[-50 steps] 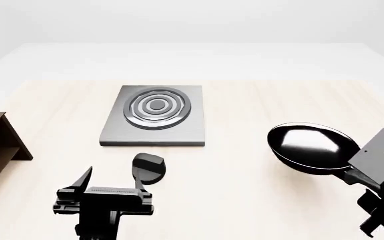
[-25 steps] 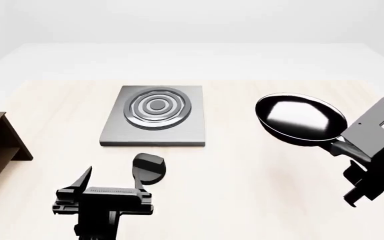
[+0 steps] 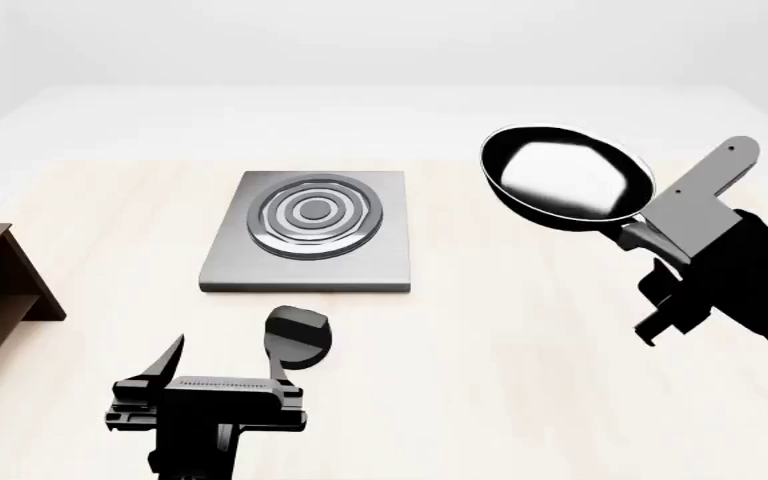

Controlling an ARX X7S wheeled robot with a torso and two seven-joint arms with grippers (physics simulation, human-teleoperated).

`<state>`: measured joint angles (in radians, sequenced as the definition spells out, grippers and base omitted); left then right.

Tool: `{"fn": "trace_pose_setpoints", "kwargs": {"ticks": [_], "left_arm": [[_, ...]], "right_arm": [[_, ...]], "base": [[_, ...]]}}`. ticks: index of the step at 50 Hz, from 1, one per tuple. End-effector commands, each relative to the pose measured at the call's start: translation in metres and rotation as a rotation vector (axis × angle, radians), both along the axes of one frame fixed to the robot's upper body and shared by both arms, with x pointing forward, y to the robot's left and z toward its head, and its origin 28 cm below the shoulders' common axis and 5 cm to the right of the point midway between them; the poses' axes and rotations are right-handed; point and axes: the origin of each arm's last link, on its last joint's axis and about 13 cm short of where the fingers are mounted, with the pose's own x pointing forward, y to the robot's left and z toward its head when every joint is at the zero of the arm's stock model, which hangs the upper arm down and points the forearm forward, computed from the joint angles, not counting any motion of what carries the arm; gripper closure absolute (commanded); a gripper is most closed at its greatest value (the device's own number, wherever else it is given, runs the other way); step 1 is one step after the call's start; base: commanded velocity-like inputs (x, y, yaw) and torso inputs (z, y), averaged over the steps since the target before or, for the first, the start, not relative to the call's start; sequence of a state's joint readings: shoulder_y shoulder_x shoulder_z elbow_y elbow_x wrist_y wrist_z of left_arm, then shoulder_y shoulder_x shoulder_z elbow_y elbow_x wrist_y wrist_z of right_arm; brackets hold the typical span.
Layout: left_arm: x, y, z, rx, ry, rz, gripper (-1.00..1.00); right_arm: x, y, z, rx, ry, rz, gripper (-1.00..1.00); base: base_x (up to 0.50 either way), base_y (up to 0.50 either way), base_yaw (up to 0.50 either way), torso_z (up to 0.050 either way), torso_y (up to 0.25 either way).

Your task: Turn on the stove and put the frying pan on it.

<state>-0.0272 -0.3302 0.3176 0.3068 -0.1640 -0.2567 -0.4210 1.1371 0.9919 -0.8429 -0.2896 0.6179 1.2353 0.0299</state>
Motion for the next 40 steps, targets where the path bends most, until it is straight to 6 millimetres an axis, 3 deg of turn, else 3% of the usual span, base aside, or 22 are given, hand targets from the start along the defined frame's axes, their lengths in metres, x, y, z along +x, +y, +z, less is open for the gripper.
{"fn": "trace_pose_setpoints", "kwargs": {"ticks": [1, 40], "left_arm": [[0.001, 0.001, 0.002, -0.023, -0.007, -0.005, -1.00], [0.000, 0.002, 0.002, -0.029, -0.023, -0.017, -1.00]], "right_arm": [[0.024, 0.010, 0.032, -0.027, -0.198, -0.001, 1.00], [0.077, 0.063, 0.050, 0.017, -0.295, 0.066, 1.00]], "base": [[0.00, 0.00, 0.00, 0.000, 0.000], [0.00, 0.00, 0.00, 0.000, 0.002]]}}
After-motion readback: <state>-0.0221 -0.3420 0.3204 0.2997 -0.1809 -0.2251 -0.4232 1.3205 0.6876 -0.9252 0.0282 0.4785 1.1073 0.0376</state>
